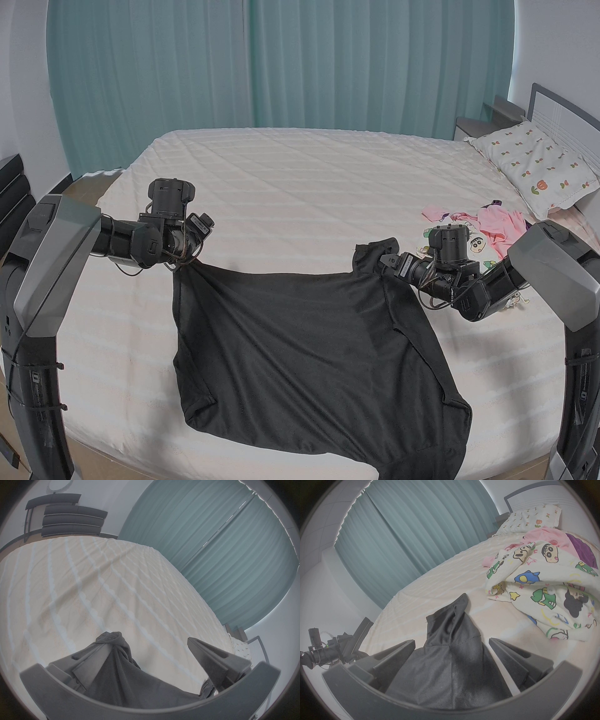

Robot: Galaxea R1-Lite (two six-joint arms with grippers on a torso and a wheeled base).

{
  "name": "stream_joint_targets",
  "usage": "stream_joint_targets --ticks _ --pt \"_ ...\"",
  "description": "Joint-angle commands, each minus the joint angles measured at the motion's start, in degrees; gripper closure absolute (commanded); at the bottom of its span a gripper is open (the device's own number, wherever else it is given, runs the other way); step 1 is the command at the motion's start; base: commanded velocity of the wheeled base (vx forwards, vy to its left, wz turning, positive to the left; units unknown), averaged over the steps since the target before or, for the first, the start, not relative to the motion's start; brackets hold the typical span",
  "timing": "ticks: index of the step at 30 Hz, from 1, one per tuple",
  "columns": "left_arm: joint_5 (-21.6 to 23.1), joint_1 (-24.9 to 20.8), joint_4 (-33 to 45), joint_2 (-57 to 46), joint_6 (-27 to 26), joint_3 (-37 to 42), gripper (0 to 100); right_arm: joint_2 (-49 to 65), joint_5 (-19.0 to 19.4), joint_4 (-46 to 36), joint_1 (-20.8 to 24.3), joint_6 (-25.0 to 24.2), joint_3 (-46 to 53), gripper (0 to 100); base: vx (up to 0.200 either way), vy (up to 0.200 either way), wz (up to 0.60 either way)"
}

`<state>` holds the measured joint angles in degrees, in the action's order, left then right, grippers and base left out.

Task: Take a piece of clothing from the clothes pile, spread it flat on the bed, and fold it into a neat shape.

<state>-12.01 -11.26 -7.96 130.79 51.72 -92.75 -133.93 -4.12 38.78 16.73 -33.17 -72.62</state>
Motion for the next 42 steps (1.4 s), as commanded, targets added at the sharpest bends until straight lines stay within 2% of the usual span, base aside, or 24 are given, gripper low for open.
stream_joint_targets --ticks 1,8,10,12,15,21,25,32,34,35,37,42 --pt "1.1 0.4 0.4 1.0 0.0 -0.1 0 0.7 0.0 0.1 0.2 0.0 0.8 0 0.000 0.000 0.00" --pt "5.3 2.2 7.1 0.6 -1.5 0.4 0 1.0 0.3 0.1 0.5 -0.1 2.7 0 0.000 0.000 0.00" --pt "7.4 3.9 7.7 0.3 -1.2 0.5 0 2.0 2.5 0.1 1.6 0.5 4.7 0 0.000 0.000 0.00" --pt "8.6 4.8 7.7 0.2 -1.1 0.5 0 2.0 3.0 0.1 2.1 1.5 5.2 0 0.000 0.000 0.00" --pt "10.8 6.4 8.0 -0.6 -0.8 0.6 0 0.9 2.5 -0.4 2.4 3.1 4.7 0 0.000 0.000 0.00" --pt "16.5 9.2 11.6 -3.1 1.7 0.5 0 0.2 2.5 0.0 2.3 3.3 4.6 0 0.000 0.000 0.00" --pt "16.8 10.1 11.6 -4.3 2.4 2.7 0 1.4 2.5 -0.5 1.6 3.4 4.7 0 0.000 0.000 0.00" --pt "16.6 8.4 9.6 -10.0 3.4 16.0 0 1.9 0.4 -3.1 1.5 7.1 4.7 0 0.000 0.000 0.00" --pt "16.6 8.3 9.3 -10.0 3.8 16.4 0 1.9 0.4 -3.3 1.6 7.2 4.6 0 0.000 0.000 0.00" --pt "16.1 7.7 5.7 -10.6 7.7 18.8 0 1.5 -0.4 -4.0 2.1 8.1 4.3 0 0.000 0.000 0.00" --pt "16.1 6.8 4.1 -11.6 11.2 20.4 0 1.2 -1.7 -4.4 2.9 8.4 4.2 0 0.000 0.000 0.00" --pt "16.0 3.4 3.7 -13.8 14.5 23.7 0 0.5 -3.4 -4.9 3.7 11.2 4.6 0 0.000 0.000 0.00"
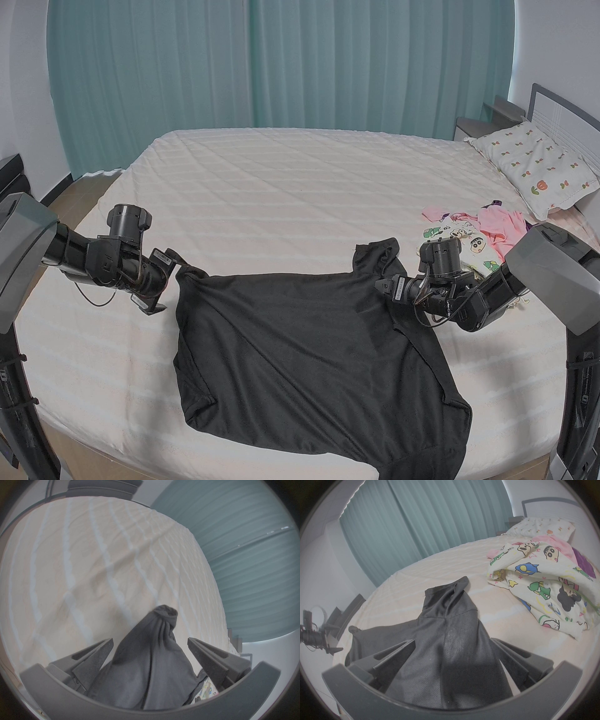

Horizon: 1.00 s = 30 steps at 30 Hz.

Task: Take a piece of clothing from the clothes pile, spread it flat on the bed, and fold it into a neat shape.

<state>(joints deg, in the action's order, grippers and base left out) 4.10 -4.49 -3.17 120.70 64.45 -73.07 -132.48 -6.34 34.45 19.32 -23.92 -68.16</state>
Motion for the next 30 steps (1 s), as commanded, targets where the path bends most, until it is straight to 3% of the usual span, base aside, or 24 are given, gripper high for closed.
stream_joint_targets --ticks 1,7,8,22,30 --pt "-0.1 -4.0 -1.2 -4.1 1.8 4.6 0 -1.0 -1.3 -0.5 1.1 2.5 0.2 0 0.000 0.000 0.00" --pt "-0.1 -6.9 -1.4 -5.9 2.6 7.1 0 -2.3 -2.1 -0.9 1.2 4.3 0.5 0 0.000 0.000 0.00" --pt "-0.2 -7.1 -1.3 -6.3 3.3 7.2 0 -2.3 -3.2 -1.9 1.2 4.8 0.2 100 0.000 0.000 0.00" --pt "-1.8 -7.1 -1.3 -6.5 3.6 9.2 0 1.9 -3.5 -3.6 0.4 4.3 0.8 100 0.000 0.000 0.00" --pt "-1.8 -7.2 -1.4 -7.0 3.5 11.4 0 5.5 -0.8 -3.4 -6.2 4.2 4.0 100 0.000 0.000 0.00"
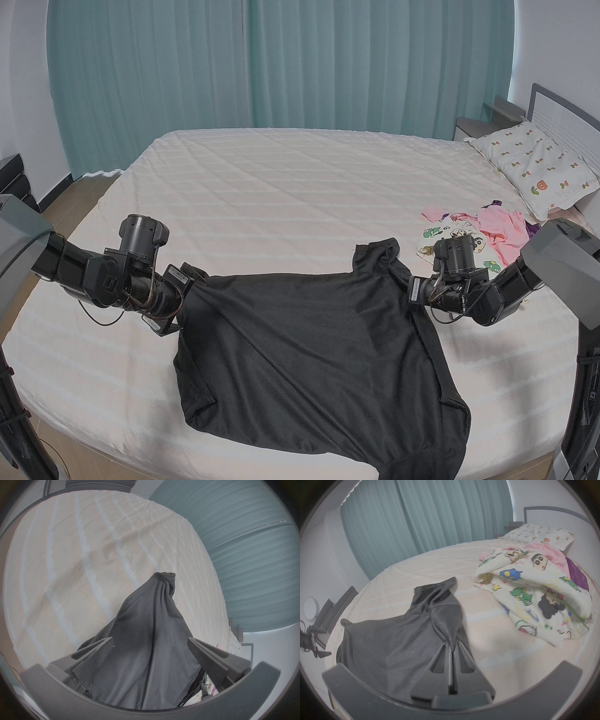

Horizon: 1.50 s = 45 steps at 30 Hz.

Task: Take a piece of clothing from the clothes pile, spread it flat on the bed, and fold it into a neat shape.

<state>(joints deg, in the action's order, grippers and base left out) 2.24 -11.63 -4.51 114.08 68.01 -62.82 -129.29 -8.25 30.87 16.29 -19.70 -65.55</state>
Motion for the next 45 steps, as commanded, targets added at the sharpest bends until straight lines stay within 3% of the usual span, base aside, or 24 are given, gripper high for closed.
stream_joint_targets --ticks 1,8,16,17,24,27,32,45 --pt "0.0 -0.1 -0.1 -0.5 -0.1 1.5 0 2.6 2.0 0.1 -4.4 0.0 1.7 100 0.000 0.000 0.00" --pt "0.0 -0.4 -0.1 -1.1 -0.3 1.6 0 2.1 8.9 0.3 -13.0 0.1 1.7 100 0.000 0.000 0.00" --pt "0.0 -1.6 -0.1 -1.2 -0.2 1.7 0 -0.5 13.6 2.4 -17.0 -0.1 1.9 100 0.000 0.000 0.00" --pt "0.0 -1.6 -0.1 -1.2 -0.2 1.7 0 -0.9 14.1 2.9 -17.1 -0.1 2.1 0 0.000 0.000 0.00" --pt "0.0 -1.8 0.1 -1.6 -0.2 1.9 0 -0.6 15.0 3.5 -17.2 -4.8 1.6 0 0.000 0.000 0.00" --pt "0.0 -1.8 0.0 -2.9 -0.4 3.2 0 4.0 18.4 2.9 -17.6 -8.5 3.3 0 0.000 0.000 0.00" --pt "0.0 -2.1 -0.1 -5.4 -0.7 6.4 0 10.1 22.3 3.4 -17.4 -8.1 14.0 0 0.000 0.000 0.00" --pt "0.7 -3.8 -6.9 -9.8 -1.2 17.6 0 23.0 22.1 5.6 -17.7 -8.8 36.2 0 -0.015 0.000 0.00"
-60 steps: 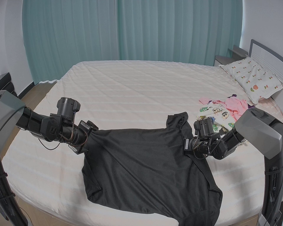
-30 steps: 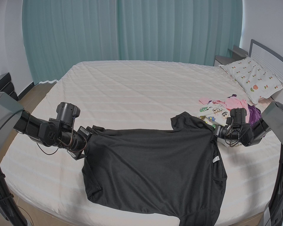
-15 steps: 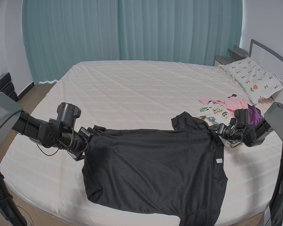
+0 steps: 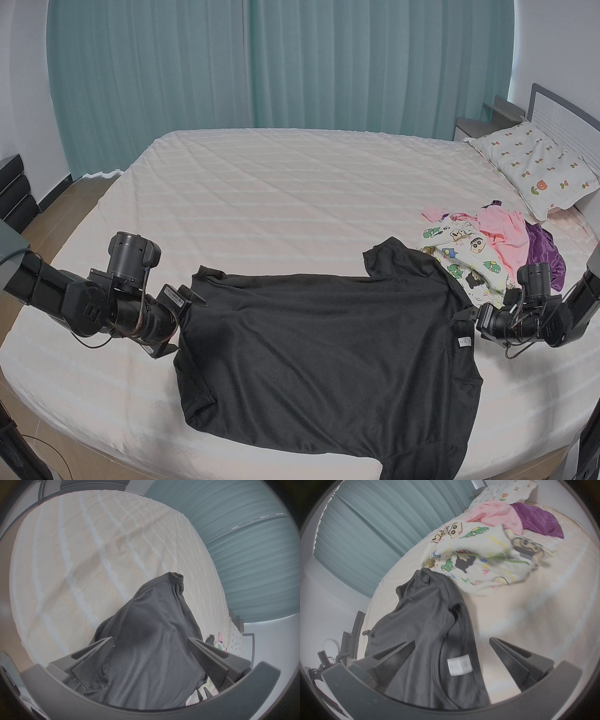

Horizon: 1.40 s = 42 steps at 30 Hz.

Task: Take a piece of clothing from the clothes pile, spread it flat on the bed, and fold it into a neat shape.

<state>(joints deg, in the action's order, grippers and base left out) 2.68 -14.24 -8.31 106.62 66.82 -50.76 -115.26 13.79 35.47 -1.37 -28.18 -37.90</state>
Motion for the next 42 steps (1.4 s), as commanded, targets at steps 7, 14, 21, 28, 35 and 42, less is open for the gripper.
stream_joint_targets --ticks 7,14,21,28,35,42 --pt "0.0 -1.7 -5.8 -1.9 -0.1 8.4 0 12.3 0.4 2.0 0.0 -1.5 17.0 0 -0.200 0.000 0.00" --pt "-2.5 -5.8 -7.8 1.8 0.6 8.2 0 10.8 0.0 5.1 0.5 -1.8 19.1 0 -0.114 0.000 0.00" --pt "-8.5 -9.2 -14.4 4.5 3.4 5.8 0 11.6 -0.1 5.1 0.6 -1.7 20.2 0 0.000 0.000 0.00" --pt "-11.9 -15.0 -12.7 5.6 3.4 3.2 0 12.2 -0.1 5.3 1.4 -1.8 20.6 0 0.000 0.000 0.00" --pt "-14.5 -16.2 -12.4 11.1 3.8 2.3 0 13.0 0.1 5.6 1.5 -1.9 20.8 0 0.000 0.000 0.00" --pt "-19.5 -15.7 -12.3 11.9 3.2 4.0 0 13.1 0.2 5.6 1.4 -1.9 20.8 0 0.000 0.000 0.00"
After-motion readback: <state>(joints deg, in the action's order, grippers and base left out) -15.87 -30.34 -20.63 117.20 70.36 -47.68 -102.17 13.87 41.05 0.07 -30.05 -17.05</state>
